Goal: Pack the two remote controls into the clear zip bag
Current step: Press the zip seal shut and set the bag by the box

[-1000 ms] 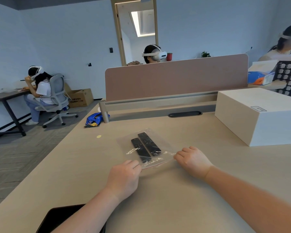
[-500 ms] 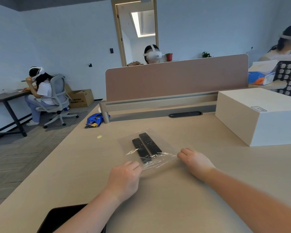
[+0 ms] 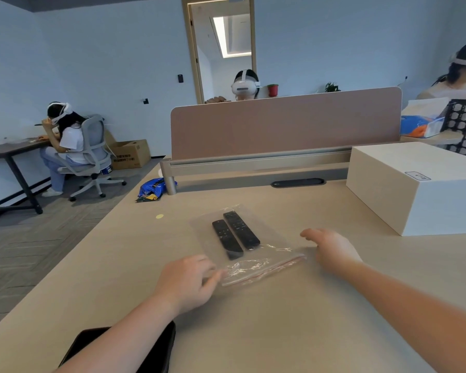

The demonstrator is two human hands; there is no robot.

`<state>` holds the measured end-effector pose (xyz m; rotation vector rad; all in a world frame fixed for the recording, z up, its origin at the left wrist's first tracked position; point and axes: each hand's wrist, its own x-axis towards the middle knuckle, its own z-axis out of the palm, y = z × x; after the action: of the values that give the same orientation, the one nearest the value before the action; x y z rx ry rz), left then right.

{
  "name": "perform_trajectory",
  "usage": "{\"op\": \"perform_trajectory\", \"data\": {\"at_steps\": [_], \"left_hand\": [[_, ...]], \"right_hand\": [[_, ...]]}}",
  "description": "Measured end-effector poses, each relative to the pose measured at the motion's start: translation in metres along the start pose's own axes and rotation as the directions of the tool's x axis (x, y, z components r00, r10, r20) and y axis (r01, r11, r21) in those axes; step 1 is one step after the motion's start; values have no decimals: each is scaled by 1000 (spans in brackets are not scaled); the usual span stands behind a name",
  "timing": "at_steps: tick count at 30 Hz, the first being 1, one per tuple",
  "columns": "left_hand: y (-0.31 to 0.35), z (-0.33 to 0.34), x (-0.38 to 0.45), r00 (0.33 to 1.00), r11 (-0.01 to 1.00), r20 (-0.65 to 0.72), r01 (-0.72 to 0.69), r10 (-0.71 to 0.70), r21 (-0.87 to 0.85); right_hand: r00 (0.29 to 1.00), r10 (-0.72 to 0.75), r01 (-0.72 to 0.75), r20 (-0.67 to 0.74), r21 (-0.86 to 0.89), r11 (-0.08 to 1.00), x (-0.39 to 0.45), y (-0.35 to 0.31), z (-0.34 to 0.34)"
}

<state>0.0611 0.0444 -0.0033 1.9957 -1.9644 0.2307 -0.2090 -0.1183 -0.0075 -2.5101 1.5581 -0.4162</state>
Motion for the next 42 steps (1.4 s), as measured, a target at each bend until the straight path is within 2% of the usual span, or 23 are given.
{"op": "perform_trajectory", "data": {"at_steps": [2, 4, 6, 8, 11, 15, 18, 22, 25, 29, 32, 42], "left_hand": [[-2, -1, 10, 985, 985, 4, 171, -171, -31], [-7, 6, 24, 930, 927, 54, 367, -364, -80], [-13, 14, 39, 832, 814, 148, 554, -534, -173], [-19, 23, 55, 737, 659, 240, 674, -632, -334], [-16, 31, 78, 651, 441, 311, 723, -692, -531], [-14, 42, 99, 580, 304, 286, 712, -763, -633], [-16, 52, 106, 540, 266, 252, 703, -803, -660], [-26, 62, 116, 555, 262, 256, 686, -792, -679], [-30, 68, 121, 595, 308, 266, 687, -759, -659], [-23, 73, 129, 629, 370, 227, 669, -744, -644], [-9, 83, 143, 689, 422, 191, 613, -699, -668], [67, 128, 226, 831, 532, 161, 476, -532, -701]], "right_hand": [[992, 127, -121, -25, 167, 978, 9, -2, -2], [981, 193, -182, -12, 278, 943, 19, -7, -3], [976, 213, -219, 54, 322, 921, 31, -17, 0], [971, 211, -236, 110, 335, 912, 44, -29, 4], [965, 216, -256, 146, 382, 888, 65, -45, 14], [949, 250, -308, 192, 396, 865, 95, -56, 28], [931, 265, -341, 253, 331, 880, 113, -61, 37], [915, 259, -344, 310, 261, 902, 128, -69, 46], [918, 249, -323, 309, 218, 921, 133, -74, 51], [934, 303, -348, 190, 293, 890, 134, -63, 54], [927, 359, -373, 106, 351, 859, 132, -42, 50], [861, 499, -449, -97, 315, 836, 138, 54, 28]]}}
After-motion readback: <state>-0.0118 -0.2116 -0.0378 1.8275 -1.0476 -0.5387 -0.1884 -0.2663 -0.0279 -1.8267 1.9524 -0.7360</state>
